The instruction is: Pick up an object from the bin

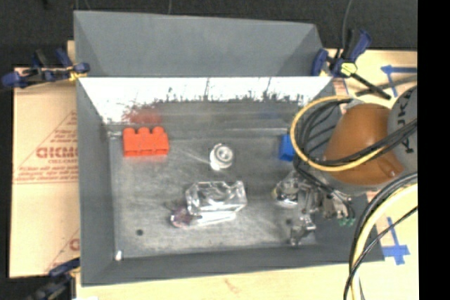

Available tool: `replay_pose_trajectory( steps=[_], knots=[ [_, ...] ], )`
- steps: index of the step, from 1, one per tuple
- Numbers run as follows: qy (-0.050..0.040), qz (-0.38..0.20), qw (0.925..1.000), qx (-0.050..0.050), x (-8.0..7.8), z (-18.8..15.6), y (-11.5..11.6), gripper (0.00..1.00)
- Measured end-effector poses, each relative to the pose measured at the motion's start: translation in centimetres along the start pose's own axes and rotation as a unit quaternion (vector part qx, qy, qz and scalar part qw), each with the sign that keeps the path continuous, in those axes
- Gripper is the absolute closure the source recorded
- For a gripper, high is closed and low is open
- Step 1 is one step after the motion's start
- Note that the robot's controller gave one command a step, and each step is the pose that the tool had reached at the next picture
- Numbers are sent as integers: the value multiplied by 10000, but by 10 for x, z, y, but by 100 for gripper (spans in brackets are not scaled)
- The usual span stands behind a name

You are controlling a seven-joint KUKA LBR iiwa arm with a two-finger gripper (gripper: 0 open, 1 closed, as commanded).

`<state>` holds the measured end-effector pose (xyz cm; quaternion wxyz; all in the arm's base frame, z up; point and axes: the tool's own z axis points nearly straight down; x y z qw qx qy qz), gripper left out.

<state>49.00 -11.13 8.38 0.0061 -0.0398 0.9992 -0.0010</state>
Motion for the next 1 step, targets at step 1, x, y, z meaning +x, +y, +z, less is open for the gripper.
replay_pose_trajectory(
  steps=[1],
  knots=[
    [-3,171,9999,14,-45,-54,-30,0]
  ],
)
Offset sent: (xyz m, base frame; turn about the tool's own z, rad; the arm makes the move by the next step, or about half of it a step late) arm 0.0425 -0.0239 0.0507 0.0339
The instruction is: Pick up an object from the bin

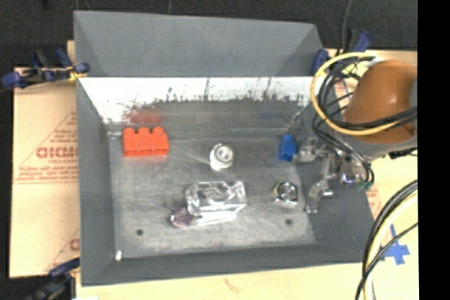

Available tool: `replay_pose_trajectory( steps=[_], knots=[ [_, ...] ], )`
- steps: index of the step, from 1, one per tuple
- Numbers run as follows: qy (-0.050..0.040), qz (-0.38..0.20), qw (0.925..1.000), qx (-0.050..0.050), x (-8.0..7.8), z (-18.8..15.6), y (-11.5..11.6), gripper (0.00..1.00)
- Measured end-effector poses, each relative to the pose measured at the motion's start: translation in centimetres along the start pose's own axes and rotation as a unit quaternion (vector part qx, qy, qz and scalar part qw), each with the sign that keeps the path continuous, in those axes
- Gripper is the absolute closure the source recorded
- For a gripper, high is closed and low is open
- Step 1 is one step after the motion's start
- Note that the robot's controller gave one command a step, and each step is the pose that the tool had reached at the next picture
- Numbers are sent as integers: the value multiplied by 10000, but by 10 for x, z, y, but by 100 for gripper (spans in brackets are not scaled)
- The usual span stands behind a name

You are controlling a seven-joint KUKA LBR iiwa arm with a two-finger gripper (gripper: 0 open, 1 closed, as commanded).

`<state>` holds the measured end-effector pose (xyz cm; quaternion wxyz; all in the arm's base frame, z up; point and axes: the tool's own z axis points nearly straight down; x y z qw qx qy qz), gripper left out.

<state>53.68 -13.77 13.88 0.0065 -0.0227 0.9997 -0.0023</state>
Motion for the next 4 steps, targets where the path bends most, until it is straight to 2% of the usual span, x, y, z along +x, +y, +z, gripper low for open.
replay_pose_trajectory(
  steps=[1,2,3,4],
  knots=[
    [55,-1097,9939,-29,-7,54,-3,0],
    [43,-1102,9939,-18,-8,52,-4,100],
    [24,-1034,9946,-10,-12,14,-4,100],
    [44,-1036,9946,-19,-11,16,-3,0]
  ],
)
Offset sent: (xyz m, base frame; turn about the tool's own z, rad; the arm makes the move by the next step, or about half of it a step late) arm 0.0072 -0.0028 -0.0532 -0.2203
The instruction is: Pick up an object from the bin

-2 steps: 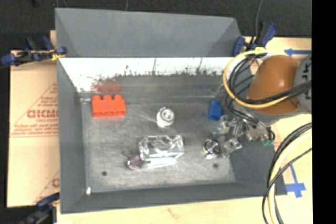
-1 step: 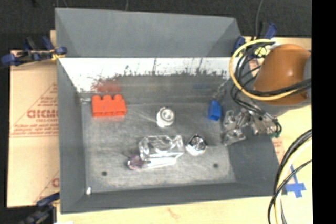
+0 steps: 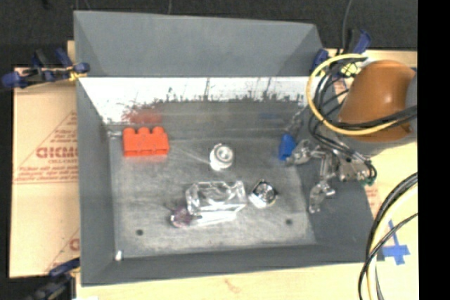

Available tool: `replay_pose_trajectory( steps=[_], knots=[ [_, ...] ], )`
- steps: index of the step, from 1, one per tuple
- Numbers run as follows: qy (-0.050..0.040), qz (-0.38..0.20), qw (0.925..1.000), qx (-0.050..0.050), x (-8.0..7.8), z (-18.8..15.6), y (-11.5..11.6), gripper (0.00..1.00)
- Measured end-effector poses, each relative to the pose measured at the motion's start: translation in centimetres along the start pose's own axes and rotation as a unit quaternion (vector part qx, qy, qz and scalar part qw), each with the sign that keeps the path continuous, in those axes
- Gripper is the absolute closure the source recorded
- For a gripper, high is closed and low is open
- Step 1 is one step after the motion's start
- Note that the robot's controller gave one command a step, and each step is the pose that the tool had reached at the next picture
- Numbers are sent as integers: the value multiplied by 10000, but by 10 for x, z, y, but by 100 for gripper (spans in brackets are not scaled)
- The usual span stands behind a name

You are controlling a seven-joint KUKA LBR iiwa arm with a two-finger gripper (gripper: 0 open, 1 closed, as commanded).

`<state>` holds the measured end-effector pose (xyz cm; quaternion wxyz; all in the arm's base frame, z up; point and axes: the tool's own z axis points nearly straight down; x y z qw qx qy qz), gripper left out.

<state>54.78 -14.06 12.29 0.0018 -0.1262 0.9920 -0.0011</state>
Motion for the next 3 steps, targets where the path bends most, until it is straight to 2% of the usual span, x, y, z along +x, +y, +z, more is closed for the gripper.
replay_pose_trajectory(
  steps=[1,2,3],
  knots=[
    [-17,430,9991,-3,-32,47,61,0],
    [-54,436,9990,11,-33,44,58,100],
    [-20,571,9984,-6,-34,17,57,100]
  ],
)
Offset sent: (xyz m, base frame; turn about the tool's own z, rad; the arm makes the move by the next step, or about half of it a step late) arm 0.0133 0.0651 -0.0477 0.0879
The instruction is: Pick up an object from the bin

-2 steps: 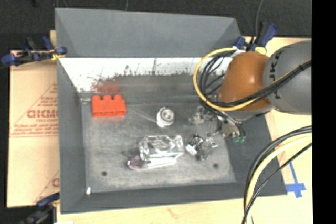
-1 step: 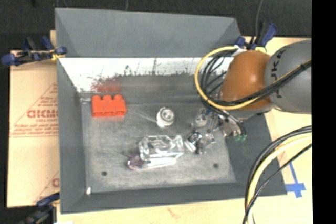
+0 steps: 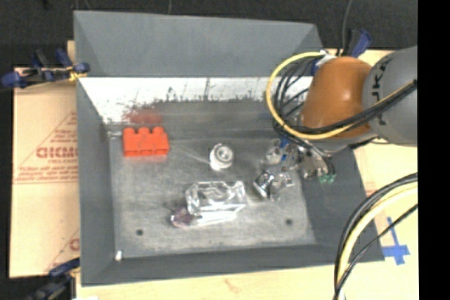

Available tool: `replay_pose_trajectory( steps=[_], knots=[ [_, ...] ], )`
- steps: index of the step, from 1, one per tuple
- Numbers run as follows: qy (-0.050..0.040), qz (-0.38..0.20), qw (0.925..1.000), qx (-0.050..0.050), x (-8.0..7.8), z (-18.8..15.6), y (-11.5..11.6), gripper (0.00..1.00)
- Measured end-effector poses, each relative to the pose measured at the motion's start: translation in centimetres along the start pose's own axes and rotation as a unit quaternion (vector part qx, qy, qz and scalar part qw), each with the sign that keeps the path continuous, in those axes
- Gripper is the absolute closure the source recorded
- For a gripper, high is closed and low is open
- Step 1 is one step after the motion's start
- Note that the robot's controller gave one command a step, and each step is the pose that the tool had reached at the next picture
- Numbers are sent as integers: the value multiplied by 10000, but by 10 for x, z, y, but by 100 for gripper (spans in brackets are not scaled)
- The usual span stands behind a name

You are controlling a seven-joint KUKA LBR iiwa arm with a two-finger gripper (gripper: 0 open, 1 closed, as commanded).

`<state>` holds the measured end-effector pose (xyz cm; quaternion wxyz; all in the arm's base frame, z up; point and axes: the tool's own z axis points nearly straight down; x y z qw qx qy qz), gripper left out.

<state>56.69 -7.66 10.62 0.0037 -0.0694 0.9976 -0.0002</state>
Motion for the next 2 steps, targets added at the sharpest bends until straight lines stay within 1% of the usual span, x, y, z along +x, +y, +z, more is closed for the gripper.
replay_pose_trajectory(
  steps=[1,2],
  knots=[
    [-12,40,10000,14,14,-70,-1,100],
    [-12,-83,10000,14,13,-122,0,100]
  ],
)
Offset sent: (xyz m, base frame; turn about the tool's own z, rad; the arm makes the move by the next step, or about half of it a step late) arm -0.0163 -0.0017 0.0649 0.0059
